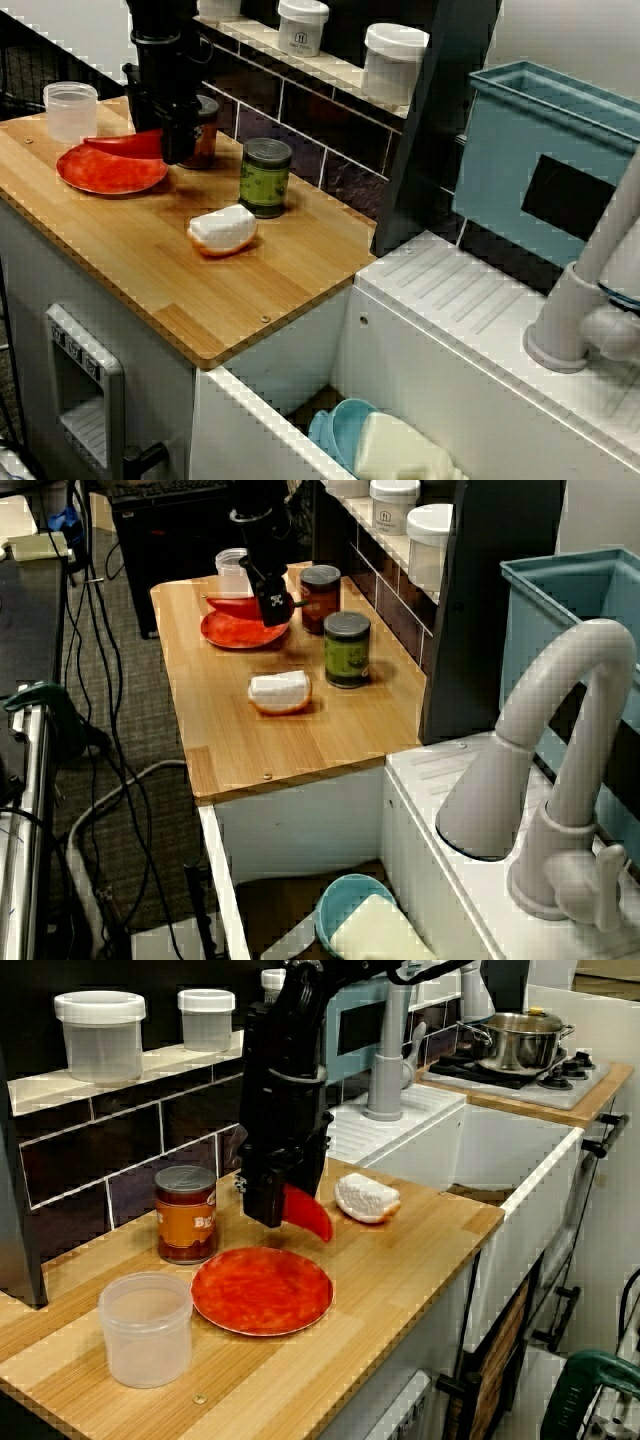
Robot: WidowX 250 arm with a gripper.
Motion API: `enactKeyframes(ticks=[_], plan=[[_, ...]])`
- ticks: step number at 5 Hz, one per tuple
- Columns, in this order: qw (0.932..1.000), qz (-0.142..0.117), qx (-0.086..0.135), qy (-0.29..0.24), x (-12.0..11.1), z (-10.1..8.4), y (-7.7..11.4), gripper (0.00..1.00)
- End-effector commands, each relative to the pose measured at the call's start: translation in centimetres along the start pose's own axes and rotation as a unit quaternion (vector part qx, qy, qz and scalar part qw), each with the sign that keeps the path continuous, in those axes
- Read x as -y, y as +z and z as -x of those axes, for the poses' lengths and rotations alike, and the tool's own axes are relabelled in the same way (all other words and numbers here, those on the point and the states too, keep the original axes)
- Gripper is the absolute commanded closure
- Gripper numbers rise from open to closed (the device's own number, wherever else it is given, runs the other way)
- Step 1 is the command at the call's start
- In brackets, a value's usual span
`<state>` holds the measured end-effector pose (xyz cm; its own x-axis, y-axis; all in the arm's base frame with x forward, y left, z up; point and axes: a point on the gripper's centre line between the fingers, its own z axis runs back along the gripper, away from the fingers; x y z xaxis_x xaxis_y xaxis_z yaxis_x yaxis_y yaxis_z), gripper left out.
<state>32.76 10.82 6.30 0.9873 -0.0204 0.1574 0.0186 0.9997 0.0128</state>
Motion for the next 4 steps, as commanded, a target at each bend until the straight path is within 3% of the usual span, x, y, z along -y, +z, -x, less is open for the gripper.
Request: enactKeyframes(ticks=[1,4], plan=[[0.9993,-0.025,0.024,-0.013,1.5,-0.6,1.1,1.0],[0.999,-0.039,0.022,-0.004,3.0,0.1,0.0,1.0]])
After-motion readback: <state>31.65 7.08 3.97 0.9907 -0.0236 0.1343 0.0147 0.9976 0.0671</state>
